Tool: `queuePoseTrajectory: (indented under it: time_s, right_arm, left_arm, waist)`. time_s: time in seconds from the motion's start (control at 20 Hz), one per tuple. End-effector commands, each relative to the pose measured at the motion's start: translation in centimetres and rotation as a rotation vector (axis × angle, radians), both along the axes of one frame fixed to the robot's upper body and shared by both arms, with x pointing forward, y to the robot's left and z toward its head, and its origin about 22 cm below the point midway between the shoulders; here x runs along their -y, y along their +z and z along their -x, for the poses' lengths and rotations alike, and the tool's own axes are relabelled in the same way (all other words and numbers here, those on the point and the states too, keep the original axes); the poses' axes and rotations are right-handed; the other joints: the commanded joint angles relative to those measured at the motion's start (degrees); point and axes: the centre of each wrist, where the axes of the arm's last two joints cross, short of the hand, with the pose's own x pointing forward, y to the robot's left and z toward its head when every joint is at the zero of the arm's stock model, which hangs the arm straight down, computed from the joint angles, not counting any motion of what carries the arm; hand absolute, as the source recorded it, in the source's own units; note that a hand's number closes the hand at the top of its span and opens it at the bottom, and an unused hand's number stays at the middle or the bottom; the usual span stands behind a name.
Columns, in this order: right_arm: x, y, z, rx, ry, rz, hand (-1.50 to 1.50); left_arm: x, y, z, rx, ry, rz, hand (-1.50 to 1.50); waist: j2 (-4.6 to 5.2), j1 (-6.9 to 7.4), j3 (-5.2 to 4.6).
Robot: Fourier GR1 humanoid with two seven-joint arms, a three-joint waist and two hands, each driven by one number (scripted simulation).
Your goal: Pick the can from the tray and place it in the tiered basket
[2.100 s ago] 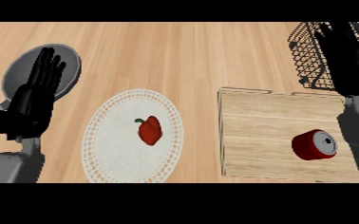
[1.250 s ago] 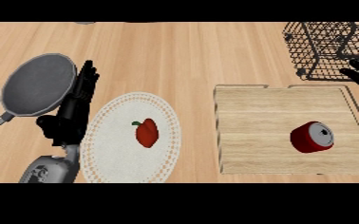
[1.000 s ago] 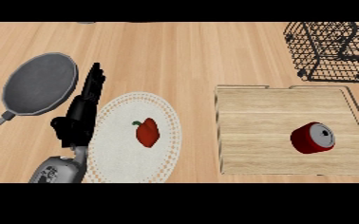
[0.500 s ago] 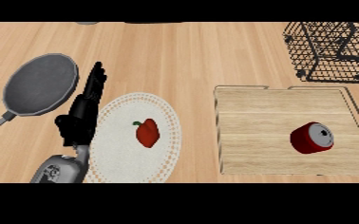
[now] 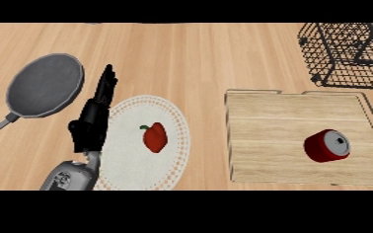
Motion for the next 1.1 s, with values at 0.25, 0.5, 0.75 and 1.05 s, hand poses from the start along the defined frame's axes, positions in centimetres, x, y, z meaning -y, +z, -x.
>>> queuePoseTrajectory:
  time_s: [0.25,0.5,0.75,1.05]
  right_arm:
    - [-3.9,-3.5,2.4,-0.017,0.098,0.180,-1.50]
    - [-5.3,-3.3,1.9,-0.065,0.089,0.325,-1.50]
    - [-4.9,-3.6,1.0,-0.095,0.029,0.373,-1.50]
    - [-5.2,-4.4,1.7,-0.048,0.002,0.413,-1.50]
  left_arm:
    - [0.9,0.3,0.0,0.002,-0.011,0.010,0.00]
    - [0.1,1.9,-2.2,0.007,-0.016,-0.006,0.00]
    - [0.6,-0.2,-0.5,-0.005,-0.026,-0.002,0.00]
    - [-0.5,0.0,0.7,-0.004,-0.021,0.005,0.00]
  waist:
    - [0.00,0.04,-0.05]
    - [0.21,-0.04,-0.04]
    - [0.22,0.83,-0.10]
    - [0.12,0.94,-0.02]
